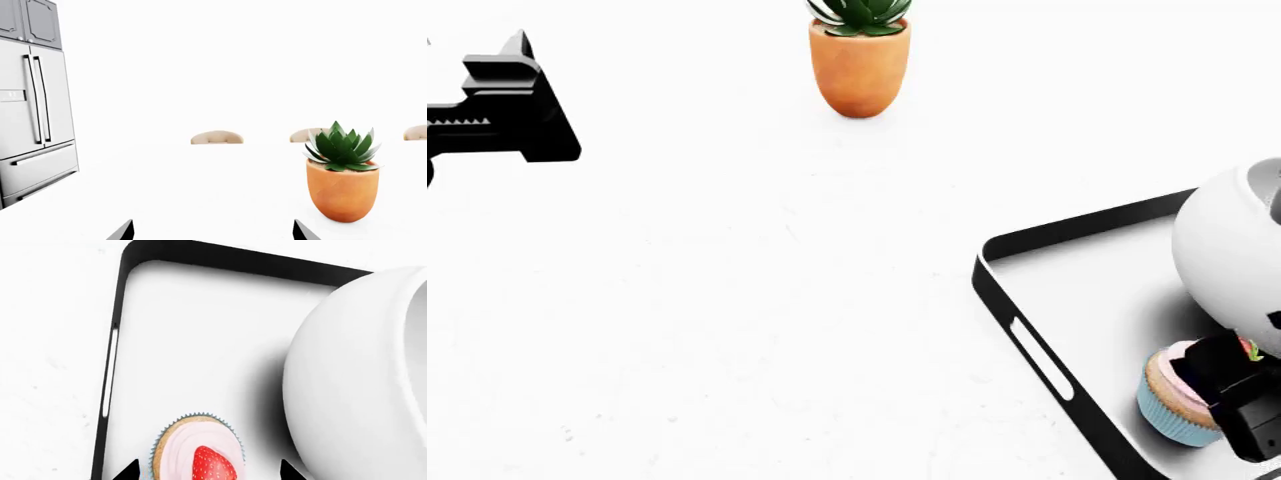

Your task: Pick up the bowl with cake and place it on the tray. Pick up the cupcake and place it on the tray.

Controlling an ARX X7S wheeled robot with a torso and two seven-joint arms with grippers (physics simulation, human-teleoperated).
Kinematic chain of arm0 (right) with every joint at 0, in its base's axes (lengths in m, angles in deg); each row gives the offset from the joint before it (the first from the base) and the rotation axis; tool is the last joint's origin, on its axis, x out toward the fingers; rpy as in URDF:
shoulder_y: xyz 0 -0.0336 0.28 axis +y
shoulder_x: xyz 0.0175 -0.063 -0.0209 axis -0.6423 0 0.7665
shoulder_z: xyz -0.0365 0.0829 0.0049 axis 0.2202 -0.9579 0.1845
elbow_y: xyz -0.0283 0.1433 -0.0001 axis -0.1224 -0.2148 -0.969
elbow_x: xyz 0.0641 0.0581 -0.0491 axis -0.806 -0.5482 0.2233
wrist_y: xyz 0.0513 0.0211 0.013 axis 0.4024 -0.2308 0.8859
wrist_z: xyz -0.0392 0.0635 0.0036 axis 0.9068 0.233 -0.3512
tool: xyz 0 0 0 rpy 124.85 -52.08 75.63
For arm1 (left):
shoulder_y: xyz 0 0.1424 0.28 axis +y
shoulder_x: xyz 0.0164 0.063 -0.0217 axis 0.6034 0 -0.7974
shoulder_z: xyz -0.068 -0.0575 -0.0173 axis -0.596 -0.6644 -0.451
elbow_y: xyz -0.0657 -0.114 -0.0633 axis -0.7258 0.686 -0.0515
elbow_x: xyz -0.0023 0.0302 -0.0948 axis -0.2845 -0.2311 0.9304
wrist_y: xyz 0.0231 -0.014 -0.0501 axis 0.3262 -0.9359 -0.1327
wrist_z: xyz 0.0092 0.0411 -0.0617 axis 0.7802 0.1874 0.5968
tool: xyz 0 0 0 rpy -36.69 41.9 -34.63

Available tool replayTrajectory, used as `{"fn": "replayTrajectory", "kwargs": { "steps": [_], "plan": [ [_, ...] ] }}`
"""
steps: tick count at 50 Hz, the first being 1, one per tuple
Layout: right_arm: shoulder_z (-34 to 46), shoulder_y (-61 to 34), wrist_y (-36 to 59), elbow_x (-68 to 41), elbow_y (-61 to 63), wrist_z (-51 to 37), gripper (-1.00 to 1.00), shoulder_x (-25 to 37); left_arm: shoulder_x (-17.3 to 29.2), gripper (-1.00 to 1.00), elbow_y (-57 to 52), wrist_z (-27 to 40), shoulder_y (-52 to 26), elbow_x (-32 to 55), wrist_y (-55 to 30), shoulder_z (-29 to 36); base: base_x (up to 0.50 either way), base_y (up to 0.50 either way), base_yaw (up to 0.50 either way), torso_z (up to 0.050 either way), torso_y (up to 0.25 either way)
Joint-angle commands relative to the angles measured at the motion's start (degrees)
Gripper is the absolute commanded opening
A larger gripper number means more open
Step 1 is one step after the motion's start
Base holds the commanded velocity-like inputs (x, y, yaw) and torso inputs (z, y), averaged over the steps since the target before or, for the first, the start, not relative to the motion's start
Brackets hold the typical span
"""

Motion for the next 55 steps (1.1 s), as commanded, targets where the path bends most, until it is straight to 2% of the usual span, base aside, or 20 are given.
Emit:
{"fn": "replayTrajectory", "kwargs": {
  "steps": [1, 17, 26, 33, 48, 55],
  "plan": [
    [0.1, -3.9, 0.6, -2.6, -1.5, -1.4, 1.0, -2.7, 0.1, 1.0, -0.1, 0.1, -0.1, 0.2, 0.1, 0.1, 0.0, 0.0, 0.0, 0.0, 0.0],
    [-1.9, -11.7, 3.0, -6.8, -6.7, -5.4, 1.0, -7.9, 0.3, 1.0, 0.1, 0.2, -0.6, 0.6, 0.2, 0.1, 0.0, 0.0, 0.0, 0.0, 0.0],
    [-14.3, -12.2, -1.1, -3.8, -8.0, -11.2, 1.0, -13.4, 0.9, 1.0, 0.0, 0.8, -1.6, 2.4, 0.4, -0.4, 0.0, 0.0, 0.0, 0.0, 0.0],
    [-24.5, -12.5, -3.1, -6.6, -6.5, -22.5, 1.0, -19.3, 2.2, 1.0, -0.1, 2.2, -4.6, 6.5, 1.0, -1.6, 0.0, 0.0, 0.0, 0.0, 0.001],
    [-40.8, -12.7, -9.6, 7.8, 6.1, -22.8, 1.0, -23.9, 4.9, 1.0, -0.4, 5.1, -11.4, 14.8, 2.4, -3.7, 0.0, 0.0, 0.0, 0.0, 0.0],
    [-47.4, -12.7, -9.7, 12.4, 12.6, -22.8, 1.0, -24.0, 7.3, 1.0, -0.6, 7.2, -18.1, 20.7, 3.3, -4.8, 0.0, 0.0, 0.0, 0.0, 0.0]
  ]
}}
